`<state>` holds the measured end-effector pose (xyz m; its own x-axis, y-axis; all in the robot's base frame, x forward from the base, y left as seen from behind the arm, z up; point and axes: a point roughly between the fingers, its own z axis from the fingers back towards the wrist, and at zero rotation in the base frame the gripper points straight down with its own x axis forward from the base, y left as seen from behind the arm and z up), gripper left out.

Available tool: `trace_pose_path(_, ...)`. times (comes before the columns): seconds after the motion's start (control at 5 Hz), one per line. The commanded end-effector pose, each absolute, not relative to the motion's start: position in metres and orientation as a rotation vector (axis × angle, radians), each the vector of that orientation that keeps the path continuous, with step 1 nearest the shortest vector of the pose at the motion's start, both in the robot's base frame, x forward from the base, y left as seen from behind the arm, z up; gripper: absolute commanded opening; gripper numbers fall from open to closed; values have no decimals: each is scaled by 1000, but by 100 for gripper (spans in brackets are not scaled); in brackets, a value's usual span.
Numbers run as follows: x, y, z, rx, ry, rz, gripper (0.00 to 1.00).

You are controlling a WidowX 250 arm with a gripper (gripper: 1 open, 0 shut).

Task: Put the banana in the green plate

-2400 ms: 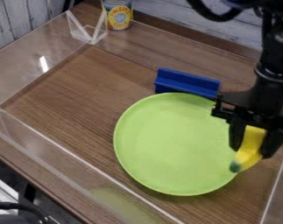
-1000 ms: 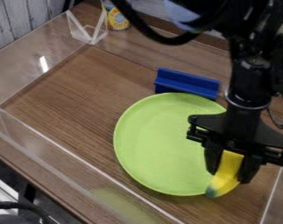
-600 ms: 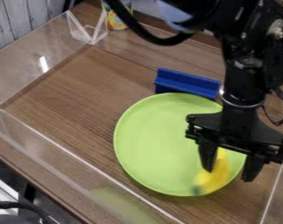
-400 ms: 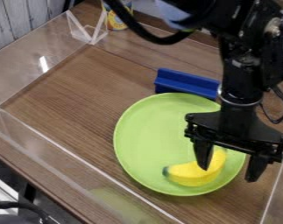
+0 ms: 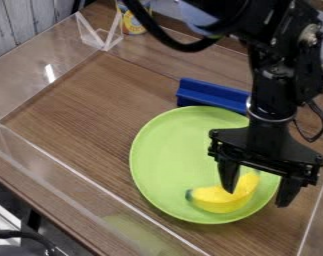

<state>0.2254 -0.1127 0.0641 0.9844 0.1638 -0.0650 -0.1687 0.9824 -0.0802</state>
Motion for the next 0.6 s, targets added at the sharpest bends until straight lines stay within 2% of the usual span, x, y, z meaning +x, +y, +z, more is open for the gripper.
trace_pose_path(0.0,231,-109,77,-91,33,172,100)
trace_pose_path(0.4,232,-99,95,-84,27,175,100)
